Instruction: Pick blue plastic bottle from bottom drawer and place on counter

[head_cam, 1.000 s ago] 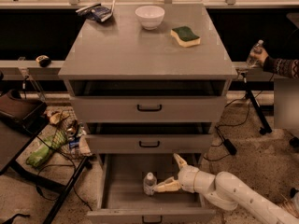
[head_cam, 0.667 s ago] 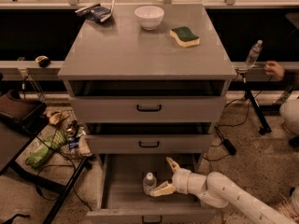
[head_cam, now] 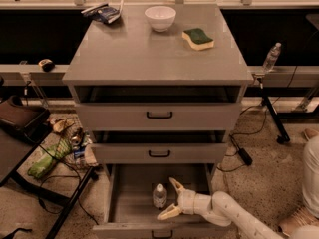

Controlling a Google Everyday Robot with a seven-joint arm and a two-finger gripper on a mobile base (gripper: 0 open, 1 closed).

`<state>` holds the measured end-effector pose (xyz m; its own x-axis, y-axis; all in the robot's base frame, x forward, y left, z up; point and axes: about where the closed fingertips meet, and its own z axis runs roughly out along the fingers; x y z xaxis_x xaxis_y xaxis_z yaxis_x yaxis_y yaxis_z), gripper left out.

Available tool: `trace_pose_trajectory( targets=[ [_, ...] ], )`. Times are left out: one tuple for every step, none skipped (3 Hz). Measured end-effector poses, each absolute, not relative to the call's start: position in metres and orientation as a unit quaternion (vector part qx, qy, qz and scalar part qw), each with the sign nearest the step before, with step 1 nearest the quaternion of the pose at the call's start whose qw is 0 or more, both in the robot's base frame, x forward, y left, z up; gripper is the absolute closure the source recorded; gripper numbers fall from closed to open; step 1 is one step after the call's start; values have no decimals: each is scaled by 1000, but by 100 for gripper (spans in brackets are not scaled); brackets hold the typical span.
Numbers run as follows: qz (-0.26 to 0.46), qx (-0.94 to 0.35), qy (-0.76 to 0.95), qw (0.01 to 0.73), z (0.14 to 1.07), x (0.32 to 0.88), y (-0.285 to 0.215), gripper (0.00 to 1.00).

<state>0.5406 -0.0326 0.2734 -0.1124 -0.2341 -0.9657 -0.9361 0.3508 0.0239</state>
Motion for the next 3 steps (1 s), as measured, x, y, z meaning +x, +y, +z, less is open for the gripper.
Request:
trace_pose_trajectory(
  targets=[
    [373, -450, 641, 497, 227, 551, -15, 4],
    [385, -449, 634, 498, 211, 561, -2, 27],
    [397, -449, 631, 492, 222, 574, 15, 50]
  ],
)
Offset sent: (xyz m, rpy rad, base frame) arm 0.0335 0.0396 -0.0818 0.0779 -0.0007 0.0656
